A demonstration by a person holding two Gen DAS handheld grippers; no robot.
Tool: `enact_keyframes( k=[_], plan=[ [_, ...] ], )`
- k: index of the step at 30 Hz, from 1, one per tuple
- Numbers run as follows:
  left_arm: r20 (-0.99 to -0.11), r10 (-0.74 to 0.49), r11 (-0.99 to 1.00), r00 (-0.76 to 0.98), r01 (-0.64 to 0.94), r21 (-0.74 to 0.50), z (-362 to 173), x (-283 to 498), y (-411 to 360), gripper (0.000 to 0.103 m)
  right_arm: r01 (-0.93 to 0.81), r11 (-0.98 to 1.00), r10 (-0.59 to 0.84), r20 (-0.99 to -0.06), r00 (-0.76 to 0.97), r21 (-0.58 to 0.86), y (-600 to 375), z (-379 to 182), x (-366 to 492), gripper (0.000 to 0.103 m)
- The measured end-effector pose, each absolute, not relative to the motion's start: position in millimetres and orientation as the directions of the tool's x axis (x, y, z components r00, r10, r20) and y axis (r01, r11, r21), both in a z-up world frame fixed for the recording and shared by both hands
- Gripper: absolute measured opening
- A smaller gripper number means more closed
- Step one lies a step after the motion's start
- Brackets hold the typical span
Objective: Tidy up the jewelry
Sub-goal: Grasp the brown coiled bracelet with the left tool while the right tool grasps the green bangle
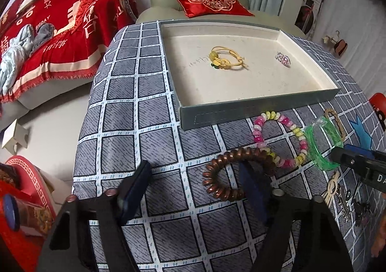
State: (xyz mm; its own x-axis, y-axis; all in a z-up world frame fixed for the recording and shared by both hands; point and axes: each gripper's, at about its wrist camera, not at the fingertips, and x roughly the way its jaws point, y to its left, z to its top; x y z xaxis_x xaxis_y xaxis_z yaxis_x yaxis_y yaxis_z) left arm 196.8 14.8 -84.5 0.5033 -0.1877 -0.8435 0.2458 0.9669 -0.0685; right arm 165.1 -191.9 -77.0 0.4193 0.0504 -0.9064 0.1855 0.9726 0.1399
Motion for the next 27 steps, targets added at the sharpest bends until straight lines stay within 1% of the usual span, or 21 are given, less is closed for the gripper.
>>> enact_keyframes(
  k=[1,3,4,5,6,7,8,9,10,16,21,27],
  plan=[
    [-0.844,-0.18,0.967,0.505,0.248,-0.058,-84,196,13,0.083,0.184,0.974,0.043,-0.907,0.418,0.131,-191,-77,165,0.043],
    [-0.841,-0.165,0.968,0.515,0.249,-0.038,-84,193,11,0.082,0.17,0.981,0.016,-0.909,0.416,0.095,-186,-77,166,0.035],
    [-0.84,-0.167,0.967,0.517,0.254,-0.035,-83,192,9,0.077,0.164,0.984,-0.002,-0.909,0.416,0.072,-184,-77,166,0.033],
    [-0.839,-0.186,0.963,0.512,0.266,-0.051,-83,191,8,0.072,0.157,0.986,-0.02,-0.909,0.417,0.051,-181,-76,166,0.025],
    [-0.838,-0.195,0.96,0.51,0.273,-0.058,-83,190,8,0.063,0.151,0.988,-0.029,-0.908,0.418,0.038,-180,-76,165,0.018],
    [-0.835,-0.198,0.958,0.513,0.281,-0.055,-82,188,6,0.048,0.144,0.989,-0.038,-0.907,0.42,0.025,-178,-76,165,0.014],
    [-0.831,-0.204,0.953,0.518,0.298,-0.049,-81,186,3,0.04,0.137,0.99,-0.034,-0.906,0.422,0.027,-178,-76,164,0.009],
    [-0.829,-0.203,0.951,0.52,0.305,-0.042,-80,186,2,0.036,0.135,0.99,-0.03,-0.906,0.423,0.03,-179,-75,163,0.007],
    [-0.828,-0.213,0.949,0.519,0.311,-0.049,-80,186,2,0.028,0.135,0.99,-0.029,-0.905,0.424,0.031,-179,-75,162,0.007],
    [-0.812,-0.283,0.945,0.51,0.296,-0.143,-76,180,13,0.028,0.117,0.989,0.022,-0.882,0.471,0.087,-185,-64,151,0.007],
    [-0.795,-0.297,0.945,0.529,0.28,-0.166,-64,176,22,0.028,0.087,0.987,0.071,-0.849,0.523,0.136,-195,-44,141,0.007],
    [-0.768,-0.318,0.942,0.556,0.279,-0.188,-45,174,28,0.028,0.083,0.981,0.105,-0.836,0.538,0.176,-201,-30,142,0.008]
  ],
)
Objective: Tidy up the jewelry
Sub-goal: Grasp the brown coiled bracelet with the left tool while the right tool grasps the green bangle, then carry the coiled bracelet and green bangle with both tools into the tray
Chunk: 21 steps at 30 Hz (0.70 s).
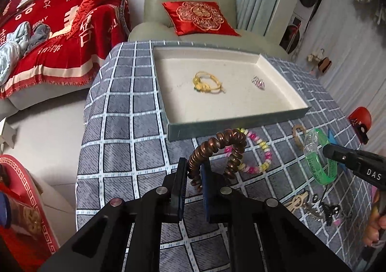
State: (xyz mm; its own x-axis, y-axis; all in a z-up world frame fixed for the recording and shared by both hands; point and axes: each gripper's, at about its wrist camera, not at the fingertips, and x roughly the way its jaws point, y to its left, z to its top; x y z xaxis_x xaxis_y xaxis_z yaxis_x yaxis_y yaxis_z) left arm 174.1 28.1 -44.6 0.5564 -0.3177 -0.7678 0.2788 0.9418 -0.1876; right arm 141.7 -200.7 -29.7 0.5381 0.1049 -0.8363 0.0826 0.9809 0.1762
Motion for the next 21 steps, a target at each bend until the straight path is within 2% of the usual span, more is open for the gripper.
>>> enact_keyframes(
  k=[10,21],
  plan=[
    [-0.736,-0.326,0.942,0.593,0.268,-0.201,-13,197,27,0.028,0.08,0.978,0.11,-0.81,0.577,0.191,-219,-4,159,0.008],
    [-0.732,-0.279,0.958,0.622,0.235,-0.165,9,259,3,0.028,0.093,0.967,0.137,-0.797,0.588,0.236,-239,9,230,0.008]
  ],
)
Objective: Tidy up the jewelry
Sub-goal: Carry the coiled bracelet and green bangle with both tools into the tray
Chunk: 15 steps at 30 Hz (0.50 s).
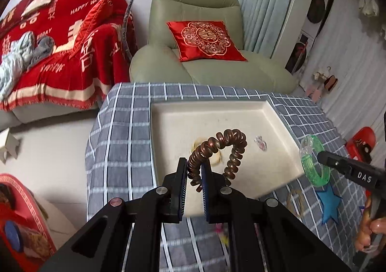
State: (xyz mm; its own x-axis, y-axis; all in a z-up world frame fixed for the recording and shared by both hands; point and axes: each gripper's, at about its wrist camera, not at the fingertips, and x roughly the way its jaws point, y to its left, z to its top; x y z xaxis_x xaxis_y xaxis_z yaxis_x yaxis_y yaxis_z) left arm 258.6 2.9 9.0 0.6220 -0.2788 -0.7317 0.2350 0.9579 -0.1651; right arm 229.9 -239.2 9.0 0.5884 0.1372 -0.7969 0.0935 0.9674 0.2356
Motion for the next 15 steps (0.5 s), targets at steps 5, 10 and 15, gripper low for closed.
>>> enact_keyframes(
  k=[5,10,15],
  plan=[
    [-0.758,-0.245,0.963,0.605,0.24,-0.12,-2,286,-17,0.028,0.101,0.965,0.141,-0.805,0.577,0.241,-239,-1,262,0.007],
    [-0.791,-0.211,0.967,0.575,0.238,-0.085,-22,312,-30,0.028,0.102,0.968,0.133,-0.816,0.562,0.228,-238,-18,292,0.007],
    [-0.822,-0.215,0.97,0.528,0.213,-0.117,-42,330,-34,0.028,0.108,0.973,0.115,-0.838,0.533,0.203,-238,-41,318,0.007]
  ],
)
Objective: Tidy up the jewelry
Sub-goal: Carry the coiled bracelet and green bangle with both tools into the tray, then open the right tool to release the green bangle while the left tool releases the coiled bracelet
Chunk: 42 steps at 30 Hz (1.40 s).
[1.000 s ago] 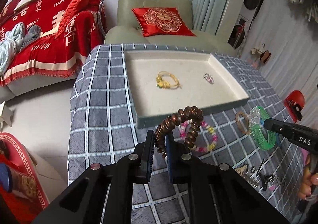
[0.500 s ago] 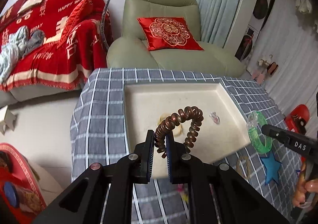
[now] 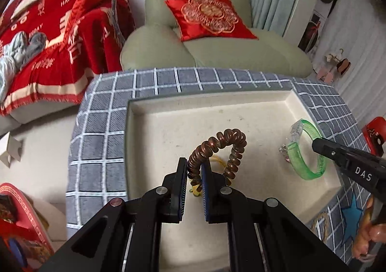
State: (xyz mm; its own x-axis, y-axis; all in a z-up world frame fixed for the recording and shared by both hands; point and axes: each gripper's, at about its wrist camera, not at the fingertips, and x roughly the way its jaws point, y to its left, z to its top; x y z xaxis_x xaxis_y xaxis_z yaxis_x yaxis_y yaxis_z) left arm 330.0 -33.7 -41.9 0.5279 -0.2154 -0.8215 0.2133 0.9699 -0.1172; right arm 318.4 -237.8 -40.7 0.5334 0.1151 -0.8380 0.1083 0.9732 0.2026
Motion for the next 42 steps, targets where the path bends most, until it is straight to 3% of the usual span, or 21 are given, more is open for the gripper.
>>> enact_keyframes(
  k=[24,25,26,27,29,39,41,42],
  plan=[
    [-0.855,-0.109,0.983,0.508,0.18,-0.019,-71,344,-45,0.028,0.109,0.984,0.073,-0.878,0.473,0.141,-234,-73,337,0.01],
    [-0.855,-0.108,0.984,0.508,0.177,-0.019,-71,344,-45,0.028,0.108,0.984,0.078,-0.878,0.472,0.145,-234,-73,337,0.012],
    [-0.854,-0.103,0.984,0.51,0.175,-0.014,-71,343,-45,0.028,0.105,0.983,0.083,-0.878,0.471,0.15,-234,-73,337,0.024],
    [-0.853,-0.098,0.984,0.513,0.177,-0.007,-71,343,-46,0.028,0.103,0.983,0.086,-0.877,0.472,0.152,-233,-73,337,0.046],
    [-0.848,-0.09,0.983,0.522,0.184,0.009,-71,343,-48,0.028,0.098,0.983,0.09,-0.87,0.485,0.157,-233,-70,336,0.066],
    [-0.84,-0.082,0.983,0.536,0.183,0.021,-71,344,-47,0.028,0.086,0.968,0.147,-0.815,0.56,0.234,-236,-41,316,0.066],
    [-0.838,-0.073,0.986,0.541,0.168,0.023,-70,344,-45,0.037,0.085,0.966,0.154,-0.808,0.569,0.244,-237,-37,310,0.066],
    [-0.836,-0.066,0.986,0.545,0.162,0.027,-70,344,-44,0.076,0.088,0.963,0.161,-0.803,0.574,0.255,-239,-34,306,0.066]
  ],
)
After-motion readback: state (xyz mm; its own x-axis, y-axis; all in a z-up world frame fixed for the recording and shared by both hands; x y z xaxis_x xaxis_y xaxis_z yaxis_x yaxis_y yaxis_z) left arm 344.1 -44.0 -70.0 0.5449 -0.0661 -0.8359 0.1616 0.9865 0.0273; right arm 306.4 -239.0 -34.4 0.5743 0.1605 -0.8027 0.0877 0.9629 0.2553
